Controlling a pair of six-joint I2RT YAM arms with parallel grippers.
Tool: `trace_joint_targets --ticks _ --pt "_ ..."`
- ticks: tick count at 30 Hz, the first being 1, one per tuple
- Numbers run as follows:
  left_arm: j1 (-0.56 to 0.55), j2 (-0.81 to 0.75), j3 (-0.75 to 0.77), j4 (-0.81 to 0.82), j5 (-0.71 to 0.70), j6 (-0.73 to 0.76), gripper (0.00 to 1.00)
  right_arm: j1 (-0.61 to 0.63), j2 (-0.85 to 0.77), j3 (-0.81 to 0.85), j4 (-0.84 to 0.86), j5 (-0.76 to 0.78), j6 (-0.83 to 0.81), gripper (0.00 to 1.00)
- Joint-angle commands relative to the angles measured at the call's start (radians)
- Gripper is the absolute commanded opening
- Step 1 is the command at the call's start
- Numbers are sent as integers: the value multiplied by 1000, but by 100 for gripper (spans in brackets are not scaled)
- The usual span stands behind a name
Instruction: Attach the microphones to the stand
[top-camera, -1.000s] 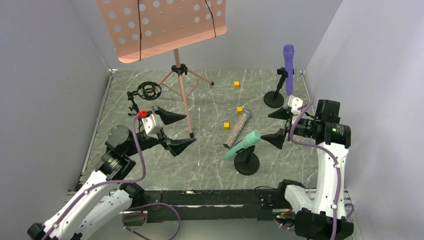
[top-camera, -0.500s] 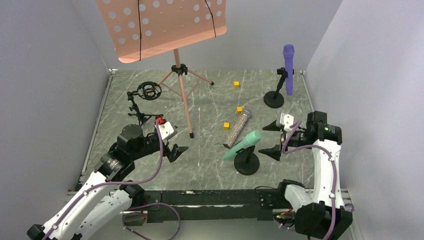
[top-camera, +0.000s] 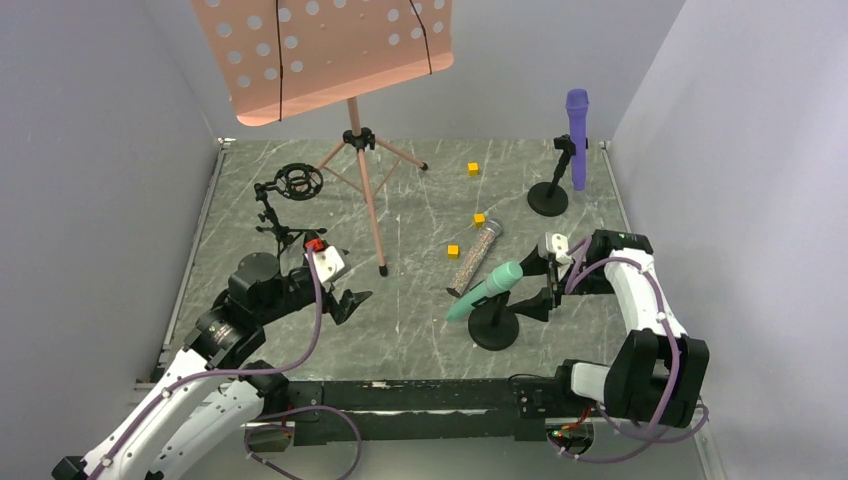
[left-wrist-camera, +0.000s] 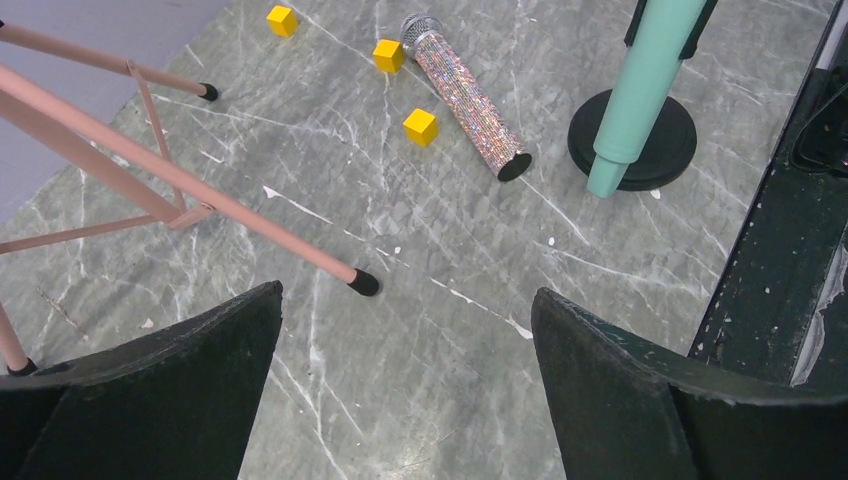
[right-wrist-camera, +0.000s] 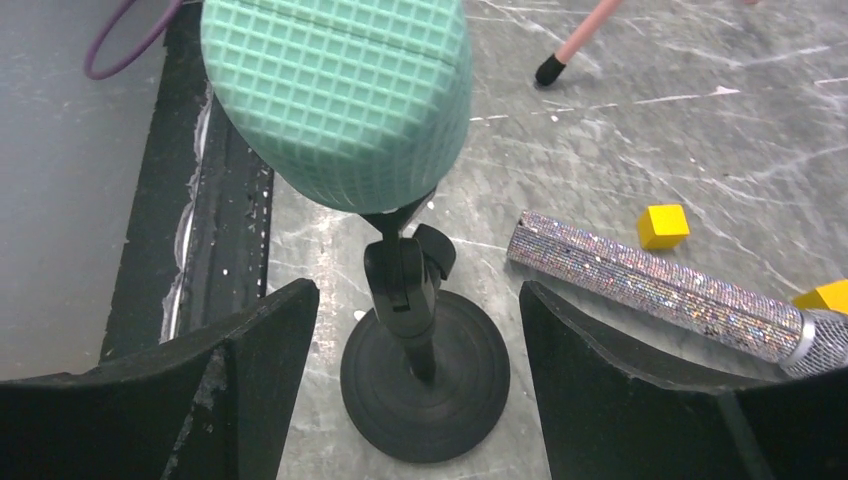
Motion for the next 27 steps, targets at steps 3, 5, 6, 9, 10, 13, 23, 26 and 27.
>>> trace_joint_targets --ticks 3,5,6,9,10,13,23,26,27 --pt "5 16 6 0 1 10 99 45 1 1 -25 -52 -68 74" --pt "6 17 6 1 3 7 99 59 -14 -12 5 -52 -27 70" --pt "8 20 6 1 5 6 99 66 -23 -17 34 -50 8 67" --pt "11 22 9 -5 3 4 99 87 -43 -29 136 -38 118 59" --pt "12 22 9 -6 2 4 99 94 -45 -30 155 -35 144 56" --pt "15 16 7 -5 -3 1 99 101 -39 -23 158 -32 153 43" --pt "18 1 0 -7 -15 0 99 -29 -31 135 165 -49 283 2" --pt "18 -4 -3 -6 -18 -2 99 -141 -36 196 313 -26 471 2" --pt "17 -5 -3 -5 -17 -2 99 -172 -42 204 410 -9 573 2"
